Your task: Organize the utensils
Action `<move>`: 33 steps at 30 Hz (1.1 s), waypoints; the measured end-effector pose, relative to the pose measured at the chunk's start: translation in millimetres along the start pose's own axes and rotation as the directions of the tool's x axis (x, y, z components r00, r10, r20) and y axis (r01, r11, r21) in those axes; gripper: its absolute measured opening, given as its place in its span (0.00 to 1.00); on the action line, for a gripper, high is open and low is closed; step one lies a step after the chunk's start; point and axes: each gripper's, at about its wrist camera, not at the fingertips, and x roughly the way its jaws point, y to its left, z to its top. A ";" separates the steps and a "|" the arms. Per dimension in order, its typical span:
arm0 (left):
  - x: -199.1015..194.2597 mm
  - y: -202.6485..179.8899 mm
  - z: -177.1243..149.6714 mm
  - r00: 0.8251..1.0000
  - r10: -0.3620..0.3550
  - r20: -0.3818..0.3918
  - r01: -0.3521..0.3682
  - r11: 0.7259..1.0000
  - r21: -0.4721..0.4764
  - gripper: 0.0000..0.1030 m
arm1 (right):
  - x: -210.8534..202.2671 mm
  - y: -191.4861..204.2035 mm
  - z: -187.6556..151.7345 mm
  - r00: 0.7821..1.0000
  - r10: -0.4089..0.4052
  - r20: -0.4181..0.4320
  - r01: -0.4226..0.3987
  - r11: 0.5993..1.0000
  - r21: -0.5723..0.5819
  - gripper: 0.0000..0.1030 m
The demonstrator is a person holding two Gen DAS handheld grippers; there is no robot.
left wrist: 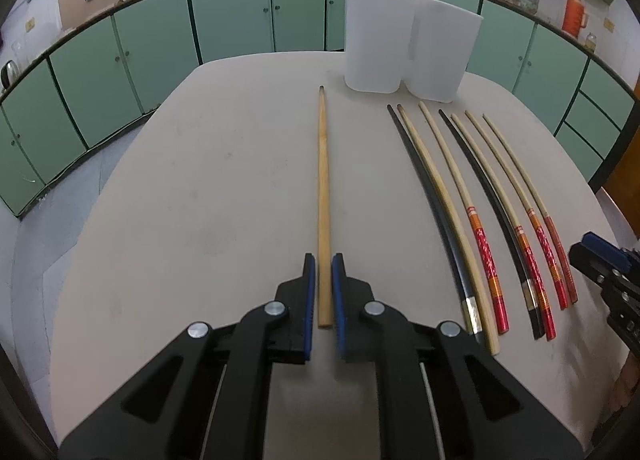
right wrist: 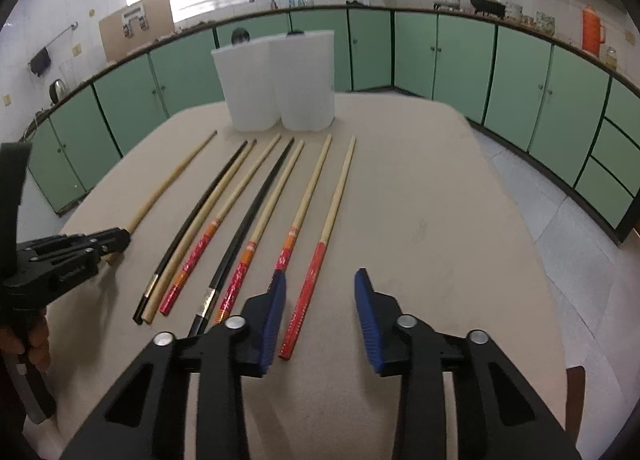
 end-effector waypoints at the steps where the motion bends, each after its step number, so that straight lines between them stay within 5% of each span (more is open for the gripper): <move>1: -0.5 0.7 -0.5 1.000 -0.001 0.000 0.001 1.000 -0.001 0.13 | 1.8 0.3 -0.3 1.000 -0.001 -0.008 0.001 1.000 -0.001 0.28; 7: -4.4 -1.4 -4.7 1.000 0.000 0.004 0.000 1.000 0.006 0.34 | 11.0 3.9 -1.8 0.998 -0.022 -0.055 0.021 1.000 -0.014 0.20; 13: -5.1 -0.9 -7.6 1.000 -0.006 0.005 0.006 1.000 0.007 0.37 | 12.4 -1.5 0.8 0.996 -0.062 -0.058 0.062 0.998 -0.006 0.06; 20: -3.1 3.3 -5.1 1.000 -0.029 0.003 0.029 1.000 -0.013 0.37 | 14.3 -13.9 5.4 0.995 -0.081 -0.053 0.083 0.996 0.035 0.06; 24: -7.9 5.4 -11.7 0.999 -0.038 0.010 0.038 0.999 -0.004 0.55 | 7.0 -12.2 2.5 0.998 -0.049 -0.028 0.050 0.999 0.018 0.08; 33: -11.9 10.9 -19.9 0.998 -0.055 0.029 0.056 0.998 -0.009 0.52 | -2.3 -17.3 -6.4 1.000 -0.025 -0.012 0.026 0.999 0.038 0.15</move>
